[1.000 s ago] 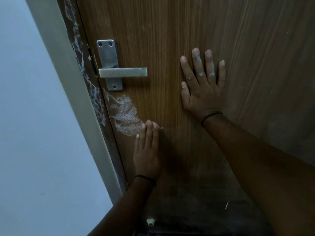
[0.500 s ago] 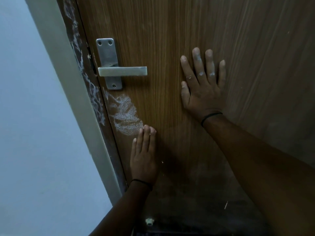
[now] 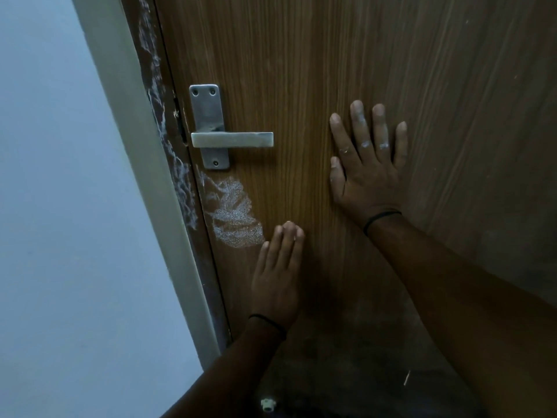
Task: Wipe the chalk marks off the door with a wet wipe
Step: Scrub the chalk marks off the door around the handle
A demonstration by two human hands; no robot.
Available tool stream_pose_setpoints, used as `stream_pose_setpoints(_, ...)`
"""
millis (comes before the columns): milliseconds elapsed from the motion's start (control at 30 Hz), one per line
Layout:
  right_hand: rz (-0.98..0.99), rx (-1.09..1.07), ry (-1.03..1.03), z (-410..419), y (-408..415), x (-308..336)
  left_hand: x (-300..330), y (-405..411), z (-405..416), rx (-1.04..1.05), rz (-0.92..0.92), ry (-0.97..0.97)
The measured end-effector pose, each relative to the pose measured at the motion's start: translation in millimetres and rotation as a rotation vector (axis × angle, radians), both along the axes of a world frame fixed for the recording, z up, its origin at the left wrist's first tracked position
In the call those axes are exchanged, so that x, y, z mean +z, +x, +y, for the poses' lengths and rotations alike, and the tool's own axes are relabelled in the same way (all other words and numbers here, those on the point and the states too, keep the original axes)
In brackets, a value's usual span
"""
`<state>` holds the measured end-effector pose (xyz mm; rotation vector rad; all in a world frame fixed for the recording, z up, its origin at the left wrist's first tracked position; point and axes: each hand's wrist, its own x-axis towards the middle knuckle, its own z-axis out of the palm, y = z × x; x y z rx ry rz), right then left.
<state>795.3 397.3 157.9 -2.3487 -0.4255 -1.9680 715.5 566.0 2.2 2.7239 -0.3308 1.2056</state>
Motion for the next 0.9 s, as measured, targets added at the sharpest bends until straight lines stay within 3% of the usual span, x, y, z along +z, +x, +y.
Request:
stream_pose_setpoints(233, 0.007, 0.017, 0.002, -0.8, 3.6, -2.5, 43.1, 20.2, -32.4, -0.091, -0.059, 0.065)
stream_pose_setpoints(467, 0.023, 0.013, -0.003, 0.6, 2.7, -3.8, 44.7, 12.0, 36.6, 0.136, -0.071, -0.099)
stream_pose_setpoints(733, 0.248, -0.028, 0.001, 3.9, -24.6, -0.4, 72.9, -5.6, 62.4, 0.069, -0.027, -0.101)
stream_pose_setpoints(800, 0.247, 0.044, 0.059, 14.2, -38.3, -0.8, 78.1, -9.3, 61.4, 0.041, -0.057, -0.133)
stream_pose_setpoints(900, 0.275, 0.306, -0.125, 39.0, -58.1, -9.3, 87.0, -11.2, 62.9, -0.002, -0.186, -0.117)
